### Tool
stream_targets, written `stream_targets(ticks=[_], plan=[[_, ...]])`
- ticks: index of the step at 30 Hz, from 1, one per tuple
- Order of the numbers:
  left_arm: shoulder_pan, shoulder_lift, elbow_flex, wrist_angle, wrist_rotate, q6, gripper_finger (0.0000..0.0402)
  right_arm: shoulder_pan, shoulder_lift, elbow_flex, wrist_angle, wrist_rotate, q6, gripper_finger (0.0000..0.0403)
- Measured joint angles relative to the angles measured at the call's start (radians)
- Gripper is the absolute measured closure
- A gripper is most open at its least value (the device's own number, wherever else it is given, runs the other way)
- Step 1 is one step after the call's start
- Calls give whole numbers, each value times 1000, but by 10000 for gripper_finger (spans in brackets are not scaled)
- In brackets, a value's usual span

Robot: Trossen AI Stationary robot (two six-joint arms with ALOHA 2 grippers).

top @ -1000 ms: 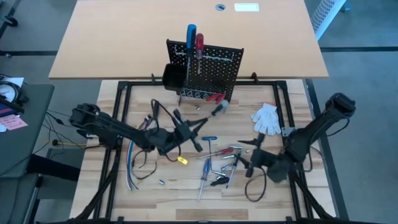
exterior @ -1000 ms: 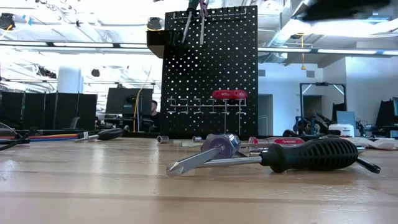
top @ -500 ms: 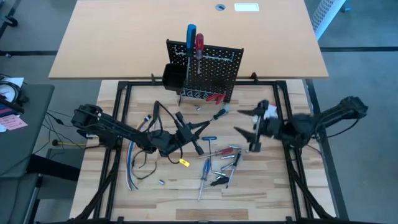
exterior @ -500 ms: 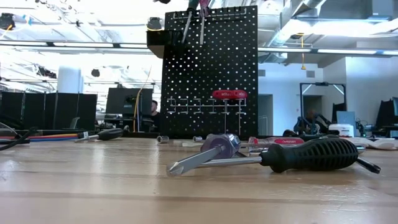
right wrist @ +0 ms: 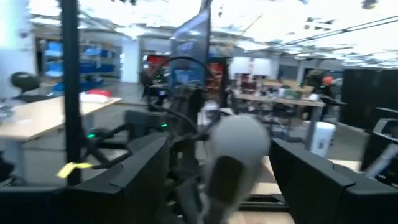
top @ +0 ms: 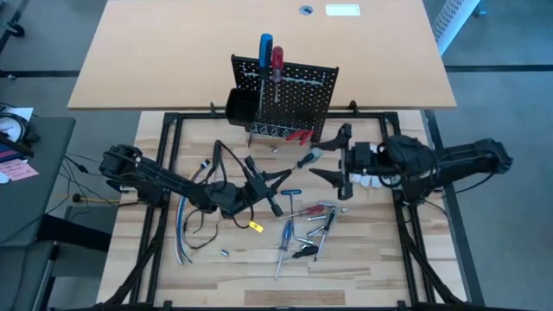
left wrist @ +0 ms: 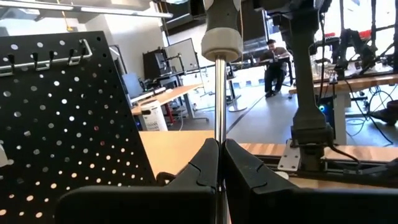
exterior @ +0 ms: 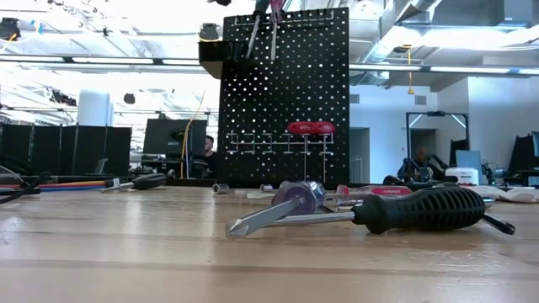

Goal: Hang tools onto peg board
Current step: Hang the gray screwdriver on the black pegboard

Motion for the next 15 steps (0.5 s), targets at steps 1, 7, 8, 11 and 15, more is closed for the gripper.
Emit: stream_targets(ticks=[1, 7, 8, 11, 15], plan=[[0, 0, 0, 0, 0, 0, 401, 0, 11, 17, -23, -6, 0, 121], [0, 0, 0, 0, 0, -8, 401, -1, 78, 114, -152, -5, 0, 201], [0, 0, 0, -1, 0, -9, 401, -1, 86, 126, -163, -5, 0, 227], [0, 0, 0, -4, 0, -20, 400, 0, 110, 164, -187, -5, 0, 282], [0, -8, 3, -81, -9, -45, 371, -18, 144, 258, -301, -7, 3, 281]])
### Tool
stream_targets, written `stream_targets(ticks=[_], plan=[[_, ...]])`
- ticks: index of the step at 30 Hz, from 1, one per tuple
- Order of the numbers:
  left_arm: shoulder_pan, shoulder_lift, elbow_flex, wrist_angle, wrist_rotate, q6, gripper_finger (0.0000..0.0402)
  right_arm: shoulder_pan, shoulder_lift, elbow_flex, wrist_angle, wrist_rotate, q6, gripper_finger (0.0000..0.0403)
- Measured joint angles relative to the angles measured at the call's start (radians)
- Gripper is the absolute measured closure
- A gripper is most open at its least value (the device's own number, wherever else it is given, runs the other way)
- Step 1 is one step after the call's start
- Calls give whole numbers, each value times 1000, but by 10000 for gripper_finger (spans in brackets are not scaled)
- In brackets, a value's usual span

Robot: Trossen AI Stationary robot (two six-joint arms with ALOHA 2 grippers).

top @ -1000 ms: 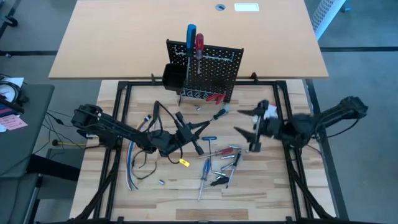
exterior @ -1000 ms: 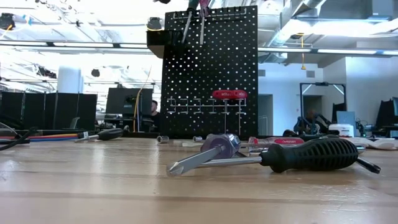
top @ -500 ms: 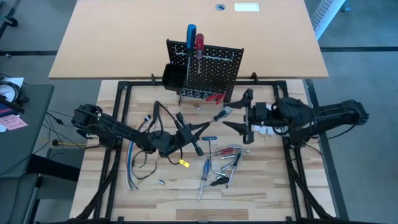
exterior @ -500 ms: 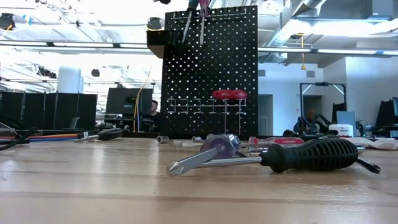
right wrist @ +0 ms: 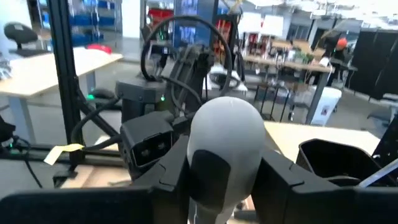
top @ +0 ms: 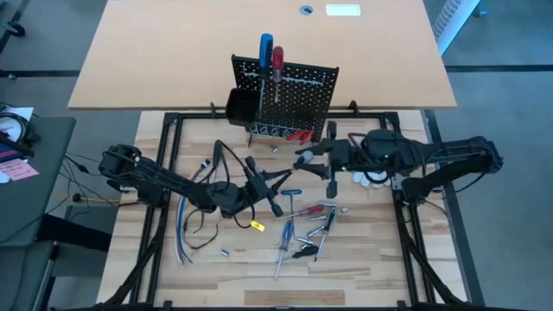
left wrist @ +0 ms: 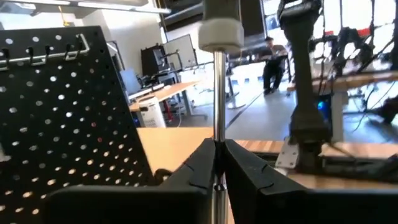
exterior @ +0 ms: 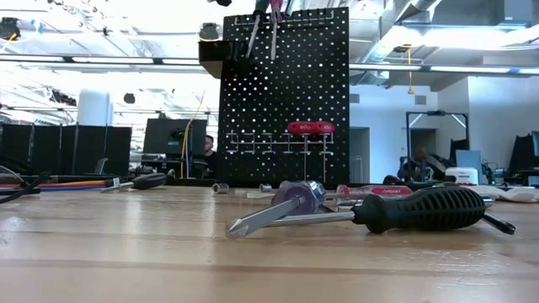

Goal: Hang tools onto peg board
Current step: Hang the gray screwdriver on the black pegboard

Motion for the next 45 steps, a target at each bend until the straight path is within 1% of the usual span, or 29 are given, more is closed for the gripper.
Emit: stream_targets(ticks=[3, 6, 8, 11, 14, 17, 20, 23, 25, 28, 39, 45], plan=[[-7, -17, -1, -124, -88, -10, 332, -39, 42, 109, -86, -1, 10, 281], [-19, -48, -3, -300, -182, -72, 290, -100, 91, 241, -179, 3, 14, 281], [-25, -79, -3, -428, -215, -149, 266, -146, 137, 332, -257, 4, 13, 281], [-24, -113, -3, -601, -221, -259, 241, -214, 224, 472, -373, 3, 11, 281], [-20, -144, -3, -724, -225, -342, 231, -289, 301, 621, -484, -21, 12, 281], [-20, -177, -3, -823, -254, -398, 230, -361, 375, 751, -569, -54, 15, 281], [-25, -210, -3, -931, -277, -463, 231, -415, 444, 852, -634, -55, 7, 281], [-32, -243, -3, -1018, -285, -528, 232, -449, 489, 925, -659, -73, 1, 281], [-35, -255, -3, -1055, -285, -561, 232, -470, 504, 964, -662, -85, 11, 281], [-35, -261, -3, -1061, -286, -575, 232, -497, 518, 996, -683, -87, 15, 281], [-35, -260, -3, -1062, -286, -576, 233, -551, 522, 995, -685, -90, 53, 281], [-35, -260, -3, -1062, -286, -580, 233, -557, 536, 995, -681, -80, 52, 281]])
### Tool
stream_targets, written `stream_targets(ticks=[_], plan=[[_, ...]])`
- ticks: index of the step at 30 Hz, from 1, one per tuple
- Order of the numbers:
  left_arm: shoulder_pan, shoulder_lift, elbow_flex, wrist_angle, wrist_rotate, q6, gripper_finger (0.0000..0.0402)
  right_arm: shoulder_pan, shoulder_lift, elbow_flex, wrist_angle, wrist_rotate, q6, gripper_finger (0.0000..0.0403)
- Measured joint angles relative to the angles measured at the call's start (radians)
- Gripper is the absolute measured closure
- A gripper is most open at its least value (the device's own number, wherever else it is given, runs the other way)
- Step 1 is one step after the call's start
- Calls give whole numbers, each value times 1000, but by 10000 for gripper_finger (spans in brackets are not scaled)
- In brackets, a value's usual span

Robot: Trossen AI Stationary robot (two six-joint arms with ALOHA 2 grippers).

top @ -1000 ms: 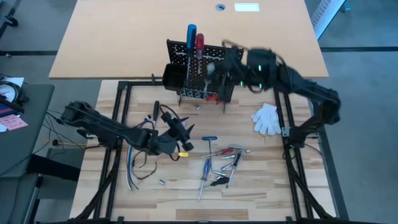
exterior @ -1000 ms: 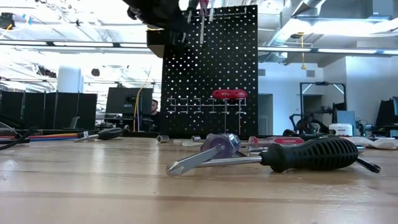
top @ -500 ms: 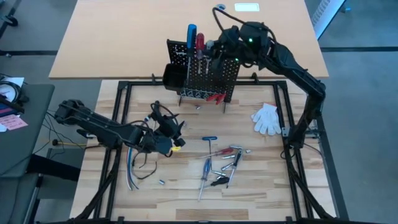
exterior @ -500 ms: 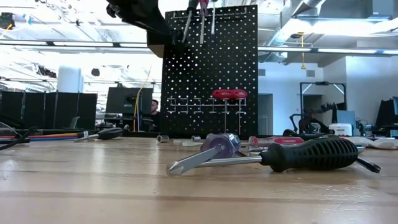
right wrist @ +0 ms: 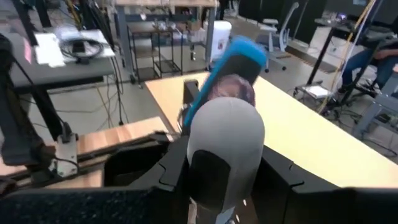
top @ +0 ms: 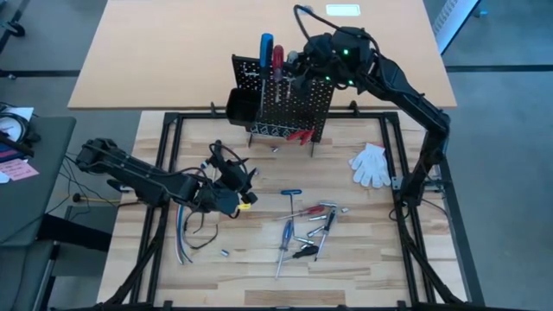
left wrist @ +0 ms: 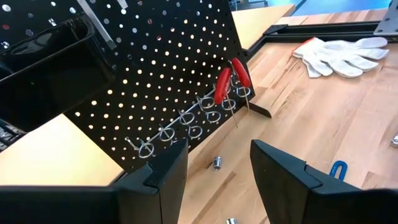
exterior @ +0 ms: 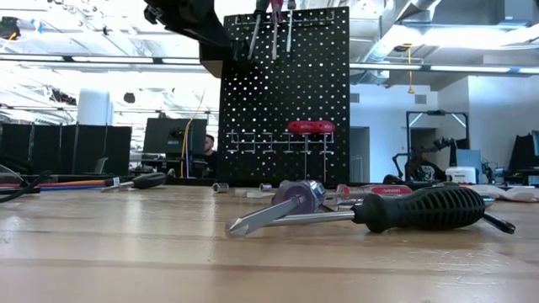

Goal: Hang tools onto peg board
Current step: Hang the gray screwdriver on the black pegboard, then adjust the black pegboard

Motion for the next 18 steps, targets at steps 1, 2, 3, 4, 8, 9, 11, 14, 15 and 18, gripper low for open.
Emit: stream_targets(ticks=[1, 2, 3, 4, 8, 9, 11, 14, 15, 18], plan=[[0, 0, 0, 1, 0, 0, 233, -1, 2, 0, -2, 5, 0, 281], [0, 0, 0, 0, 0, 0, 233, -1, 2, 0, -1, 8, -1, 276], [0, 0, 0, 1, 0, 0, 233, -1, 2, 0, 0, 9, -1, 265], [0, 0, 0, 0, 0, 0, 233, -1, 2, 0, 2, 9, -1, 250], [0, 0, 0, 1, 0, -3, 233, -1, 0, 0, 6, 9, 0, 189], [0, 0, 0, 0, 0, -4, 233, -1, 0, 0, 6, 9, 2, 180], [0, 0, 0, 1, 0, -4, 233, -1, 0, 0, 6, 9, 12, 169], [-4, 0, 0, 1, 0, -5, 233, -1, 0, 0, 6, 9, 12, 167], [-7, 0, 0, 1, 0, -6, 233, -1, 0, 0, 6, 9, 11, 167], [-21, 0, 0, 1, 0, -4, 233, 3, -7, 0, 1, 11, -18, 173]])
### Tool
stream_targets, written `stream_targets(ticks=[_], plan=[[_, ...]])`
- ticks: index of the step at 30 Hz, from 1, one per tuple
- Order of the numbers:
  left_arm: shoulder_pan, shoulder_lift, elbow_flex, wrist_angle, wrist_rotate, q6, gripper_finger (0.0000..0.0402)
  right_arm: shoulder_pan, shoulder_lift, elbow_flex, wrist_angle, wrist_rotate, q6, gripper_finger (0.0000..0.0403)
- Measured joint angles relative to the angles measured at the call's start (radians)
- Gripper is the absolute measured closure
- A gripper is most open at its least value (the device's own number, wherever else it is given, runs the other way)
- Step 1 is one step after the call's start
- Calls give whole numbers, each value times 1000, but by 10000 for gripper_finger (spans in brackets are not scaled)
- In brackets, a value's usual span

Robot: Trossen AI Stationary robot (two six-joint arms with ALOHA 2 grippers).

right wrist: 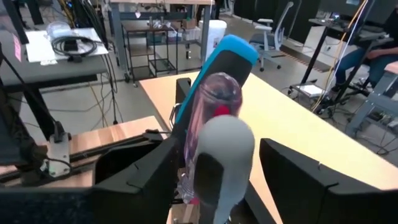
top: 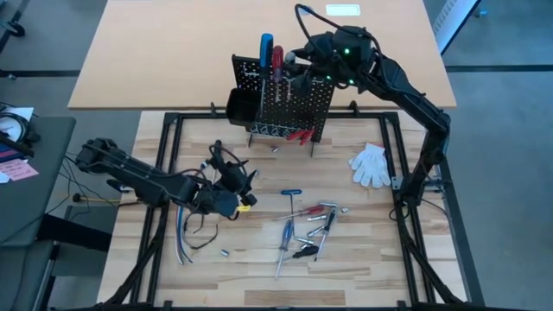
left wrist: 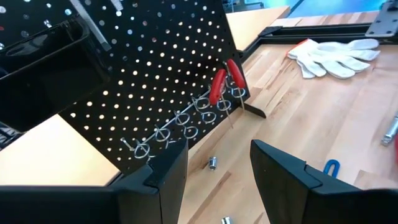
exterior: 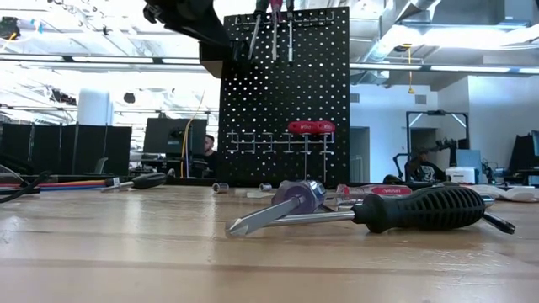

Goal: Hang tools onto peg board
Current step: Adjust the black pegboard

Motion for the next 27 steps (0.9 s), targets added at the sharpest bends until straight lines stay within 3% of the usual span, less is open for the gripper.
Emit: stream_targets(ticks=[7, 11, 15, 21, 27], plan=[[-55, -47, 0, -59, -50, -9, 233, 56, -118, 0, -89, 23, -84, 187], [-87, -82, 0, -227, -100, -133, 233, 128, -197, -2, -256, 24, -117, 189], [-83, -107, -16, -406, -117, -314, 233, 218, -290, -104, -359, 24, -95, 189], [-17, -150, -150, -474, -124, -452, 233, 356, -482, -510, -294, 24, -56, 189], [116, -264, -330, -367, -41, -477, 233, 406, -702, -1082, 75, 88, -9, 189]])
